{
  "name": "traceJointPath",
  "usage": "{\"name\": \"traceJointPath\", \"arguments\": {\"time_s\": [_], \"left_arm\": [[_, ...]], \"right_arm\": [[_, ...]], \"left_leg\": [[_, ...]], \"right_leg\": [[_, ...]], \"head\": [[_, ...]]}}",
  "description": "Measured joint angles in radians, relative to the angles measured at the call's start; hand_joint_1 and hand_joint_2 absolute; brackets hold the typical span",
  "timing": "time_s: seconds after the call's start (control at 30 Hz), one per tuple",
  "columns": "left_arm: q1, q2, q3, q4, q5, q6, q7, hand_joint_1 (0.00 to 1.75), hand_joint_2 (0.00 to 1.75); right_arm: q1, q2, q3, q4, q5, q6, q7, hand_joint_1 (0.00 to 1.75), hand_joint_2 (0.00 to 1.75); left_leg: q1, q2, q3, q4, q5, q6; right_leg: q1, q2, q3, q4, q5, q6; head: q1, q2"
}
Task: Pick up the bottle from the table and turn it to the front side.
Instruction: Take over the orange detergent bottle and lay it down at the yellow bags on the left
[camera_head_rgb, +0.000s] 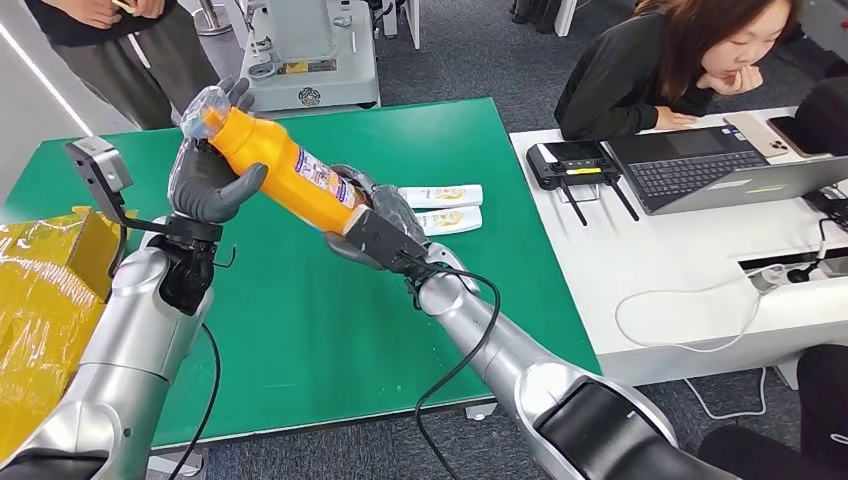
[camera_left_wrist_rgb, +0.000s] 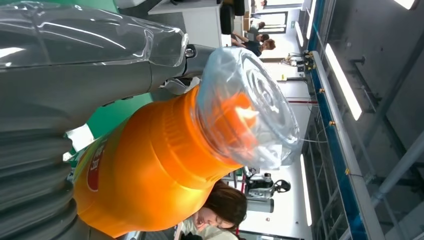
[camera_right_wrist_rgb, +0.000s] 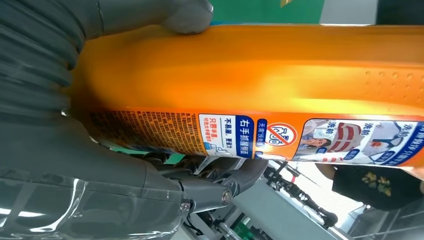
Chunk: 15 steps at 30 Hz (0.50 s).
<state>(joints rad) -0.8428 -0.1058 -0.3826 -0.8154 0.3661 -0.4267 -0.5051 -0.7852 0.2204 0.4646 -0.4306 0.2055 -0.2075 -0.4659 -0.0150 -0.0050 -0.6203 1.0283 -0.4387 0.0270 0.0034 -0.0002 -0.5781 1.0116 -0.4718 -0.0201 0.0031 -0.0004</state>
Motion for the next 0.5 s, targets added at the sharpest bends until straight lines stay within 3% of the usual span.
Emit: {"name": "traceJointPath", "arguments": {"time_s": [0.5], "left_arm": [[0.003, -0.004, -0.011, 0.043, 0.068, -0.226, 0.065, 0.0, 1.75]], "right_arm": [[0.003, 0.0, 0.01, 0.031, 0.09, -0.064, 0.011, 1.75, 1.75]], "left_leg": [[0.0, 0.0, 0.0, 0.0, 0.0, 0.0]], "right_leg": [[0.0, 0.0, 0.0, 0.0, 0.0, 0.0]], "head": [[0.0, 0.0]]}}
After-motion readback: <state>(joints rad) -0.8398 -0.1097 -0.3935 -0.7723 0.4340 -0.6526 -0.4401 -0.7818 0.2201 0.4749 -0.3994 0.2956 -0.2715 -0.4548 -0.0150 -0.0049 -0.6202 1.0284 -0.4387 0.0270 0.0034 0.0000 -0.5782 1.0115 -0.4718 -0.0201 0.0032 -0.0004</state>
